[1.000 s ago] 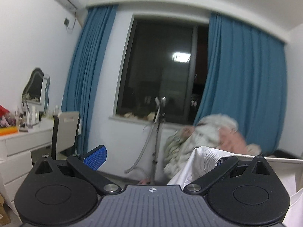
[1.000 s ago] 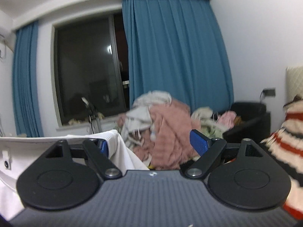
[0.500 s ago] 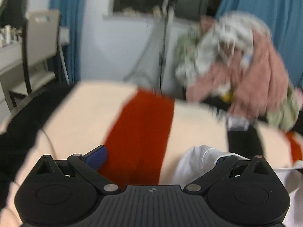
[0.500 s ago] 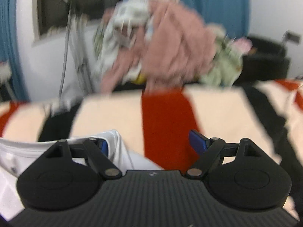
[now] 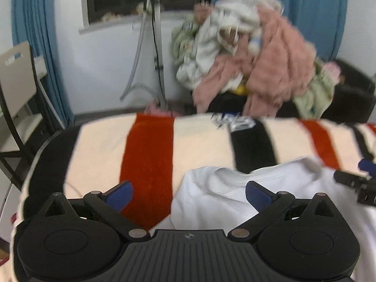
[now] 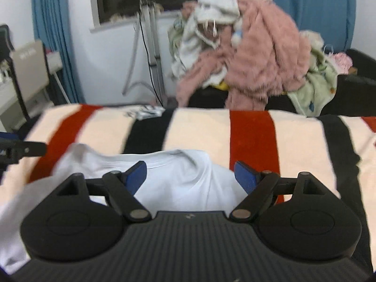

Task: Fold clothes
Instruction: 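Lower the T-shirt flat onto the blanket with both grippers and open them, then smooth the flat T-shirt body with the left gripper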

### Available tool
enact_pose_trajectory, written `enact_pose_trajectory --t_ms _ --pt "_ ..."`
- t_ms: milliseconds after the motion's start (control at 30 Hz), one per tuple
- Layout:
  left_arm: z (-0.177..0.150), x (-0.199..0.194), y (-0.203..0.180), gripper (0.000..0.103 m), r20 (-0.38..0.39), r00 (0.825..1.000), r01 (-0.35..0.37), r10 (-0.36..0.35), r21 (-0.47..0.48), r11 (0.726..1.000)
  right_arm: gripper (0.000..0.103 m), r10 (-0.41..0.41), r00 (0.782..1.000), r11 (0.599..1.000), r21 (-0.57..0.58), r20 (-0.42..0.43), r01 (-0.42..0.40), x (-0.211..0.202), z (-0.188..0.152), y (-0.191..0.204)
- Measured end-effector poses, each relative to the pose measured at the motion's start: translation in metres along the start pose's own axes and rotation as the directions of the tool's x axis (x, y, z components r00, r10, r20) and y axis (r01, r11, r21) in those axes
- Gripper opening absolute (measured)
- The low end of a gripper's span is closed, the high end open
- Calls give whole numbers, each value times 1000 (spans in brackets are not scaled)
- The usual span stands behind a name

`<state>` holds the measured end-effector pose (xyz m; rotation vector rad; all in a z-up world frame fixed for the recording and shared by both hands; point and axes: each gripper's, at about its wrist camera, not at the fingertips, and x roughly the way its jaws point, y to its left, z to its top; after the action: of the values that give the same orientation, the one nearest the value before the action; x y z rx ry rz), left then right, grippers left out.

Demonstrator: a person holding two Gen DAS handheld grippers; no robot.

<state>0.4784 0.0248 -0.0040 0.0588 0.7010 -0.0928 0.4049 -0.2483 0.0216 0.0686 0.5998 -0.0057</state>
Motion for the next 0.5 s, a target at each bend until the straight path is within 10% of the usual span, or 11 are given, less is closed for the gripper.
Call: enact_pose_trajectory --t_ms 500 --pt "-204 -341 -54 103 324 946 -1 5 -14 1000 83 25 956 999 24 292 -33 -311 -131 10"
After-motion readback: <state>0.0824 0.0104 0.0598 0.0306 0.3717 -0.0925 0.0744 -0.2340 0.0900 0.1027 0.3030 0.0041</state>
